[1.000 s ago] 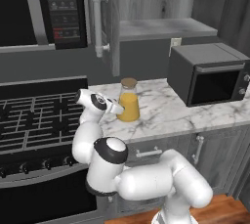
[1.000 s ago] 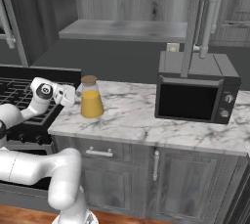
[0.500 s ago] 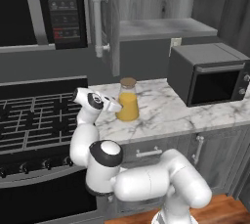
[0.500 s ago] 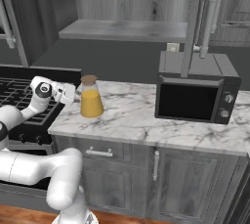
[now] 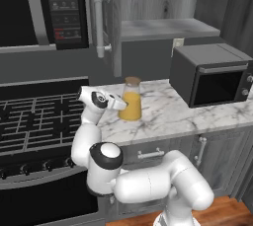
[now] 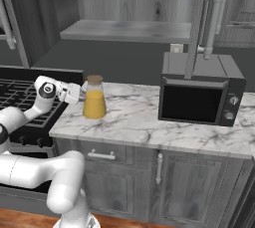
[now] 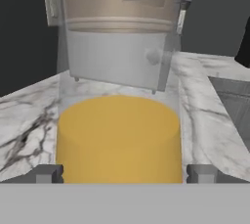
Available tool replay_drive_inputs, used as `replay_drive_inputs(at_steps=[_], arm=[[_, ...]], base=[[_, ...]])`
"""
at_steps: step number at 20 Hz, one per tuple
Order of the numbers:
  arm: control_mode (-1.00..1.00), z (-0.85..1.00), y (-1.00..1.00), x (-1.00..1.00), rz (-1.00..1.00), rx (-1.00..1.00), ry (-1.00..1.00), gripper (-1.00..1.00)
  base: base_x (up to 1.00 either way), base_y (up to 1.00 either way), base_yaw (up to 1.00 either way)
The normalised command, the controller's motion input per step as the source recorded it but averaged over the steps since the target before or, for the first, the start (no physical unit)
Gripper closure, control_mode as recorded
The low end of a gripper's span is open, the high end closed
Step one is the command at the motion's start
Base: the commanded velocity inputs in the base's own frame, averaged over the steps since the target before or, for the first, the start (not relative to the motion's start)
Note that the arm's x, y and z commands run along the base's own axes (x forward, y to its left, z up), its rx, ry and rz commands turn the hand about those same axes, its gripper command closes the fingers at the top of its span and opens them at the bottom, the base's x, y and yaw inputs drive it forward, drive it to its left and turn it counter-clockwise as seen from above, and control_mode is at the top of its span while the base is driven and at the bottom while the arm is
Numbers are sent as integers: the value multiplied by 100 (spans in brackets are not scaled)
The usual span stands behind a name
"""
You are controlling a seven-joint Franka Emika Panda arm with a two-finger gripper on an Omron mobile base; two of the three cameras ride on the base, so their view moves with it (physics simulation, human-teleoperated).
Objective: There is a tray on the dining counter. Grab the cup, mug, and pitcher and place them on the tray. The pitcher may be placed next to the tray if it cannot fit the tray.
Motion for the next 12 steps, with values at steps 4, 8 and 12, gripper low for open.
replay_drive_inputs(at_steps=[4,8,12], arm=[[-100,0,-3,0,0,0,0,-100],[-100,0,1,-1,0,0,0,100],[-100,0,0,-20,0,0,0,100]], base=[[0,0,0],[0,0,0],[0,0,0]])
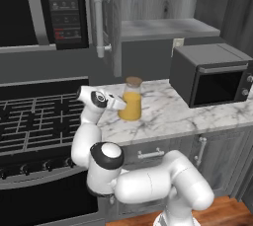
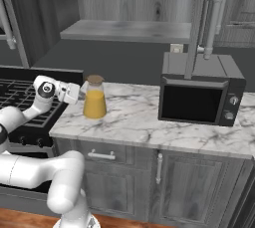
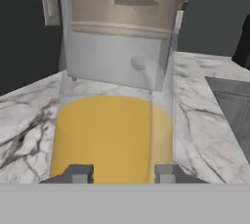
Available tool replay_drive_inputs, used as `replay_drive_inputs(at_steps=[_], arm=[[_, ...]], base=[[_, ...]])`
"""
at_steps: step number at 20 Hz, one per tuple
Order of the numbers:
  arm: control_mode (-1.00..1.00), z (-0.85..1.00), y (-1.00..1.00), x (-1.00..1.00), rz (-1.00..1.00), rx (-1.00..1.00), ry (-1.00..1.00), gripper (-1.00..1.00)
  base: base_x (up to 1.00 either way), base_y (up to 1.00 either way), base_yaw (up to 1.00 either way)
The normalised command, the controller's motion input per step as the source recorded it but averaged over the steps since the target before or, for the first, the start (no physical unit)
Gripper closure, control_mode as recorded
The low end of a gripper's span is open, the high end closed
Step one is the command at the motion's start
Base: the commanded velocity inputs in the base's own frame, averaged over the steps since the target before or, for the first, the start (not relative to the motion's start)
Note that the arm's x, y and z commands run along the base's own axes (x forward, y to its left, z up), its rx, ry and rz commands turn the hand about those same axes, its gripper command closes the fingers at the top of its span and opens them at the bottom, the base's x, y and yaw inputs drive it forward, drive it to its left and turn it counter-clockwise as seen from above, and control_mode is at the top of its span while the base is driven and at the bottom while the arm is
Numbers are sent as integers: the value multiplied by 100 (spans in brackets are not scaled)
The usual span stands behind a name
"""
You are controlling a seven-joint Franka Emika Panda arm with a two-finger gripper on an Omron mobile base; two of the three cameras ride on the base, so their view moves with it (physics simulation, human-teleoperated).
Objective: There is a tray on the dining counter. Grab the cup, mug, and pitcher and place them on the tray. The pitcher may be placed next to the tray if it cannot fit the tray.
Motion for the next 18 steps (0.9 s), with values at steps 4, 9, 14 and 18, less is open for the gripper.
replay_drive_inputs(at_steps=[4,9,14,18], arm=[[-100,0,0,-41,2,0,-3,100],[-100,0,5,-47,3,0,-5,100],[-100,21,20,-68,6,0,-12,100],[-100,36,43,-91,11,0,-11,100]], base=[[0,0,0],[0,0,0],[0,0,0],[0,0,0]])
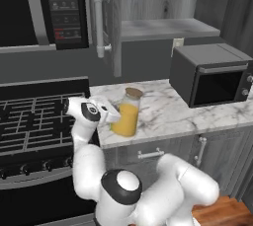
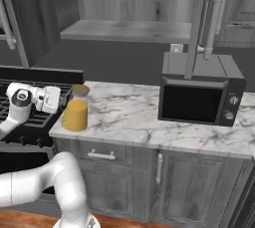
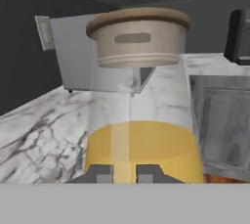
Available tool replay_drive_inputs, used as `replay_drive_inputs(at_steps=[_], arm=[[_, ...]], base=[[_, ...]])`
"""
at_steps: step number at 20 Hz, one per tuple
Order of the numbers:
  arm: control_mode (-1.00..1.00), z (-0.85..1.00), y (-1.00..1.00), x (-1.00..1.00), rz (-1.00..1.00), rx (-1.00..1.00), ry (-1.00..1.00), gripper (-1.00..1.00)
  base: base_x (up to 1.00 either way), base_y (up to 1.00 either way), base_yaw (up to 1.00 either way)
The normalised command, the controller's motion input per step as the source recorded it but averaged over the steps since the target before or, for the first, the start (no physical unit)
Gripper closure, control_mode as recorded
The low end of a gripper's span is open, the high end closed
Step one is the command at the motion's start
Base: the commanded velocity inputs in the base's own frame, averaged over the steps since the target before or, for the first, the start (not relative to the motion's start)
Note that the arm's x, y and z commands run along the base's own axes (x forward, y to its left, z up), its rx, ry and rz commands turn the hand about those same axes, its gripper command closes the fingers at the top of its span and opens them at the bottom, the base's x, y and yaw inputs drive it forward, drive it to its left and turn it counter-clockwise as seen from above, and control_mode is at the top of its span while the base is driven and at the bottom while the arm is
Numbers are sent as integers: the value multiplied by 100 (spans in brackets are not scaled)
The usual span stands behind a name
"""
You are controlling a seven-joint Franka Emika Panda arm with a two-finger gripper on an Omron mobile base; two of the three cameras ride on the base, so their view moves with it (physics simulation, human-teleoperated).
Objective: There is a tray on the dining counter. Grab the cup, mug, and pitcher and place them on the tray. The pitcher may be placed next to the tray if it cannot fit the tray.
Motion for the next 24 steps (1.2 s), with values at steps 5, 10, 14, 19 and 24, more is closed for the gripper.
replay_drive_inputs(at_steps=[5,10,14,19,24], arm=[[-100,48,41,-96,14,0,-1,100],[-100,60,46,-74,14,-5,0,100],[-100,51,62,-85,20,-7,0,100],[-100,38,58,-100,23,-7,-1,100],[-100,46,42,-76,21,-5,-5,100]], base=[[0,0,0],[0,0,0],[0,0,0],[0,0,0],[0,0,0]])
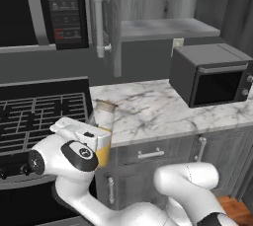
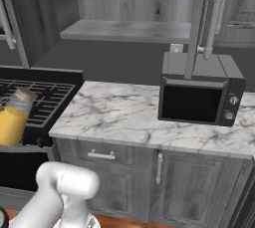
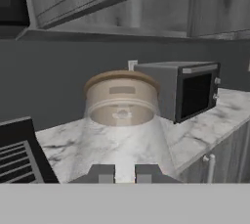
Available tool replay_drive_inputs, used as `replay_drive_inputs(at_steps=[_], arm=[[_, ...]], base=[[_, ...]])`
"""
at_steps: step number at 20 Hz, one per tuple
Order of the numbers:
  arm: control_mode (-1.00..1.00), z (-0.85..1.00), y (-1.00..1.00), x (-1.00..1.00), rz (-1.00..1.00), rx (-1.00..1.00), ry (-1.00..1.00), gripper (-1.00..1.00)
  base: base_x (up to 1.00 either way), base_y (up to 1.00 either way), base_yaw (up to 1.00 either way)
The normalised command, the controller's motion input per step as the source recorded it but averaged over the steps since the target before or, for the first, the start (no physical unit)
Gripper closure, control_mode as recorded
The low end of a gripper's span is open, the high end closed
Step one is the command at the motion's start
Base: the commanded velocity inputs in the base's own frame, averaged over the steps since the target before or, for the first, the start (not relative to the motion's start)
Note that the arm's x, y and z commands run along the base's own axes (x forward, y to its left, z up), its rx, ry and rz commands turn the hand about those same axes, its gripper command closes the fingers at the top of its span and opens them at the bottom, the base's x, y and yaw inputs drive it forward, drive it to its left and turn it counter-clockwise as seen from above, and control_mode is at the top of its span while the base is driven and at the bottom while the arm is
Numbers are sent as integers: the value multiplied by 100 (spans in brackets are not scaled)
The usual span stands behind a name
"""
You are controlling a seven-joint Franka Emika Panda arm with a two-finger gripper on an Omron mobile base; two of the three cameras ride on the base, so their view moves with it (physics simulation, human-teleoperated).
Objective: There is a tray on the dining counter. Grab the cup, mug, and pitcher and place them on the tray. The pitcher may be placed next to the tray if it cannot fit the tray.
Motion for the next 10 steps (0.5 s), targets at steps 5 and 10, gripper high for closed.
replay_drive_inputs(at_steps=[5,10], arm=[[-100,41,9,-37,22,-3,-10,100],[-100,22,0,-43,27,-3,-5,100]], base=[[0,0,0],[0,0,0]])
